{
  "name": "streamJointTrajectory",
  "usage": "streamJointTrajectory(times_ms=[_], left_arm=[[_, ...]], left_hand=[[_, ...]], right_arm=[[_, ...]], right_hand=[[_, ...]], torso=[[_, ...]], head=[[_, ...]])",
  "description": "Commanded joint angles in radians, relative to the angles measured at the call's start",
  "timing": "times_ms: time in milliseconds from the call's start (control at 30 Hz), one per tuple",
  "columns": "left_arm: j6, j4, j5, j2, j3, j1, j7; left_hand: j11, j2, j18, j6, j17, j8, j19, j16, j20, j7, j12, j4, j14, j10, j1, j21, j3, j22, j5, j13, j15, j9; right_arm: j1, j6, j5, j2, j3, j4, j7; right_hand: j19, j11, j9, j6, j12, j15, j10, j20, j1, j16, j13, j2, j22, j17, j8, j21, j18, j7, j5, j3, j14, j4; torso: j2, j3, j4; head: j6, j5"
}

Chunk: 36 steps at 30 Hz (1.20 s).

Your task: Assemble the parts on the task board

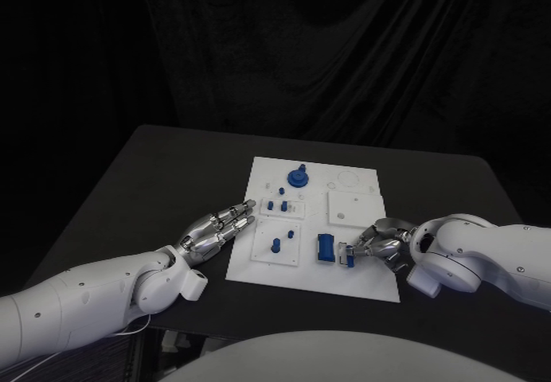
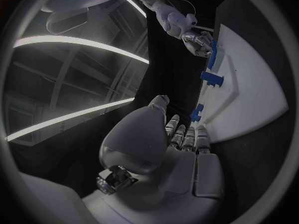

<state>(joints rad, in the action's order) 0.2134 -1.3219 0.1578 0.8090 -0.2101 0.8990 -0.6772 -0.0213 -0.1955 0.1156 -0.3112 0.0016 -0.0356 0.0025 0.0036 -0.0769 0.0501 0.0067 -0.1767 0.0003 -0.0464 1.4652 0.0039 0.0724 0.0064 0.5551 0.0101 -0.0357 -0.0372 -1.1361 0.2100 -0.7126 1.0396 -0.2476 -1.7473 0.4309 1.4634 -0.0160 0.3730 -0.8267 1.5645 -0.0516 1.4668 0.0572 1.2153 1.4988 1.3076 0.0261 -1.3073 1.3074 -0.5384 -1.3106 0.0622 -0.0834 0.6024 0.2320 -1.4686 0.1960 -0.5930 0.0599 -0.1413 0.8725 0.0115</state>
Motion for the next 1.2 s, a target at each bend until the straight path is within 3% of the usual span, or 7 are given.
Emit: streamJointTrajectory(times_ms=[33,467,833,1033,1200], left_arm=[[0.009,0.001,-0.004,-0.004,-0.001,-0.004,0.009],[0.013,0.006,-0.004,-0.01,-0.001,-0.005,0.012],[0.017,0.009,-0.004,-0.013,-0.001,-0.007,0.014],[0.017,0.01,-0.004,-0.013,-0.001,-0.008,0.013],[0.018,0.01,-0.004,-0.013,-0.001,-0.009,0.013]], left_hand=[[-0.008,0.0,-0.001,-0.001,-0.002,-0.006,0.0,-0.004,-0.007,0.007,0.004,0.001,0.0,0.002,-0.008,-0.002,-0.008,-0.001,-0.006,0.001,-0.004,-0.002],[-0.008,0.0,-0.001,0.001,-0.002,-0.005,0.0,-0.004,-0.007,0.008,0.004,0.001,0.0,0.003,-0.009,-0.002,-0.008,-0.001,-0.006,0.001,-0.004,-0.001],[-0.009,-0.001,-0.002,0.002,-0.002,-0.005,0.0,-0.004,-0.007,0.008,0.004,0.001,0.0,0.003,-0.01,-0.002,-0.008,-0.001,-0.008,0.001,-0.005,-0.001],[-0.009,-0.001,-0.002,0.002,-0.002,-0.005,0.0,-0.004,-0.007,0.008,0.004,0.001,0.0,0.003,-0.01,-0.002,-0.008,-0.001,-0.008,0.001,-0.005,-0.001],[-0.009,-0.001,-0.002,0.002,-0.002,-0.005,0.0,-0.004,-0.007,0.008,0.004,0.001,0.0,0.003,-0.01,-0.002,-0.008,-0.001,-0.008,0.001,-0.005,-0.001]], right_arm=[[-0.004,0.021,-0.021,-0.001,0.0,0.0,0.023],[-0.012,-0.007,-0.043,-0.02,0.0,0.012,0.036],[-0.012,-0.045,-0.054,-0.03,0.0,0.021,0.069],[-0.012,-0.049,-0.069,-0.032,0.0,0.022,0.078],[-0.012,-0.041,-0.073,-0.032,0.0,0.023,0.075]], right_hand=[[0.013,0.005,-0.001,0.003,0.006,-0.006,0.104,-0.007,-0.008,-0.003,0.263,0.003,-0.182,0.133,0.007,0.004,-0.001,-0.003,-0.006,0.001,-0.073,0.008],[0.01,0.004,-0.002,0.012,0.006,-0.005,0.104,-0.006,-0.01,-0.006,0.263,0.007,-0.18,0.129,0.008,0.011,0.0,-0.004,-0.04,0.001,-0.072,0.01],[0.002,-0.005,-0.009,0.031,0.006,0.003,0.104,0.001,-0.045,-0.013,0.263,0.01,-0.174,0.118,0.013,0.033,0.004,-0.014,-0.201,-0.029,-0.068,0.045],[0.001,-0.007,-0.011,0.033,0.006,0.005,0.104,0.003,-0.061,-0.015,0.263,0.014,-0.174,0.115,0.012,0.036,0.005,-0.016,-0.266,-0.05,-0.068,0.06],[0.002,-0.007,-0.012,0.033,0.006,0.005,0.104,0.004,-0.083,-0.015,0.263,0.01,-0.174,0.115,0.008,0.037,0.005,-0.015,-0.362,-0.078,-0.068,0.082]], torso=[[0.0,0.0002,-0.0004],[0.002,-0.0002,-0.0008],[0.001,-0.0007,0.0005],[0.001,-0.0009,0.0007],[0.001,-0.0014,0.0008]], head=[[0.0,0.0],[0.0,0.0],[0.0,-0.002],[0.0,-0.001],[0.0,-0.001]])
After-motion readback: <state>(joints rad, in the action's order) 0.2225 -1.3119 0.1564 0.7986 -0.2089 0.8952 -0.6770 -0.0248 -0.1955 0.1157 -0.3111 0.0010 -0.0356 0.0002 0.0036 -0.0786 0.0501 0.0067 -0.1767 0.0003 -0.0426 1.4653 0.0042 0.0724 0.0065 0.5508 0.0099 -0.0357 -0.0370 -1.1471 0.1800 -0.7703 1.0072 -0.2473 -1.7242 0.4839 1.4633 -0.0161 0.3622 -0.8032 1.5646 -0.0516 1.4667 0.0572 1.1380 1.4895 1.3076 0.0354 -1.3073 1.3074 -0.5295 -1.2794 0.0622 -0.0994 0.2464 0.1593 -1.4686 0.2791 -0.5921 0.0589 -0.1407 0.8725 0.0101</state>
